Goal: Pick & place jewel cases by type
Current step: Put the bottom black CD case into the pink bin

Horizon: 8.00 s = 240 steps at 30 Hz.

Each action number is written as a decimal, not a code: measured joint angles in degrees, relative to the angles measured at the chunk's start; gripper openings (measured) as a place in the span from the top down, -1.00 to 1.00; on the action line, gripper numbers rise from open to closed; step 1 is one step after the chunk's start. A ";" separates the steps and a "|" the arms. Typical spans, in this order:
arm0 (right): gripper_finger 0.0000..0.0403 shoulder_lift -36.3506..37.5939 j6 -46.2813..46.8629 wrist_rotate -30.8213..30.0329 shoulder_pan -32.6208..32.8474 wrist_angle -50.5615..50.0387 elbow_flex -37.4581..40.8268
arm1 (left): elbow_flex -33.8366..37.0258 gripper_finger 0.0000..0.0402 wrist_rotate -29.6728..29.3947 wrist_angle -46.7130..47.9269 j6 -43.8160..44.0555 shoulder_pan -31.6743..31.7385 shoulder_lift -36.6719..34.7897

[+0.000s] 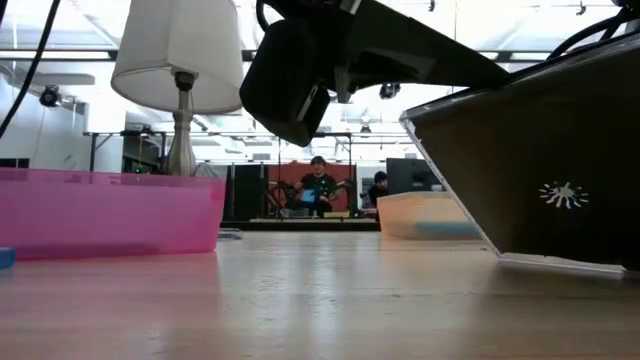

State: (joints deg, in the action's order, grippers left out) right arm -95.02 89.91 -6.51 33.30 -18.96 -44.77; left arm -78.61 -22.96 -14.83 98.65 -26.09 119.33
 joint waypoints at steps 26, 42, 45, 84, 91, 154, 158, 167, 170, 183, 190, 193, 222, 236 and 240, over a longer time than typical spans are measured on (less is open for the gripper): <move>0.96 0.05 1.64 0.06 -0.11 -1.07 -0.16 | 1.01 -0.28 1.94 12.81 2.33 0.21 0.45; 0.96 1.24 3.97 -0.97 0.33 -4.45 -0.28 | 0.92 -0.28 -0.44 23.73 14.24 -2.04 -2.64; 0.96 1.37 4.24 -1.00 1.18 -4.87 -0.33 | 0.92 -0.28 -0.38 24.78 15.97 -2.42 -2.69; 0.96 1.06 4.87 -1.86 1.95 -2.24 -0.31 | 0.63 -0.17 -5.31 19.80 22.60 -0.50 1.09; 0.96 1.03 4.52 -2.12 1.73 -1.68 -0.26 | 0.67 -0.17 -5.95 18.33 21.00 0.50 1.12; 0.96 1.16 3.10 -1.13 1.73 -3.54 -0.20 | -7.50 -0.17 -6.65 14.60 4.52 -0.26 0.42; 0.96 1.16 3.08 -1.08 1.73 -3.54 -0.20 | -7.46 -0.17 -5.92 14.68 4.91 -0.26 0.43; 0.96 1.16 3.08 -0.97 1.73 -3.41 -0.20 | -7.13 -0.17 -4.58 20.03 5.53 -0.23 0.91; 0.96 1.16 3.08 -0.95 1.73 -3.39 -0.20 | -7.13 -0.17 -4.90 20.26 5.62 -0.15 0.85; 0.96 1.14 3.08 -0.95 1.70 -3.13 -0.16 | -7.15 -0.17 -4.96 20.23 5.75 -0.17 0.74; 0.96 1.14 2.86 -0.95 1.68 -3.06 -0.15 | -7.19 -0.17 -4.96 19.94 5.90 -0.17 0.63; 0.96 1.14 2.84 -0.95 1.68 -3.04 -0.15 | -7.19 -0.17 -4.99 19.31 5.90 -0.24 0.62; 0.96 1.05 2.62 -1.15 1.66 -2.09 -0.15 | -7.82 -0.17 -9.15 6.68 -1.45 0.47 0.37; 0.96 1.03 2.69 -1.23 1.62 -0.96 -0.15 | -8.11 -0.18 -9.70 4.47 -4.53 1.60 0.41; 0.96 0.98 2.82 -1.38 1.60 0.88 -0.15 | -8.11 -0.18 -10.05 3.75 -4.41 2.01 0.41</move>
State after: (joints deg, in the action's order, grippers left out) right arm -94.04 92.72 -7.90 34.89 -18.08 -44.93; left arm -86.72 -33.01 -11.08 94.24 -24.08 119.74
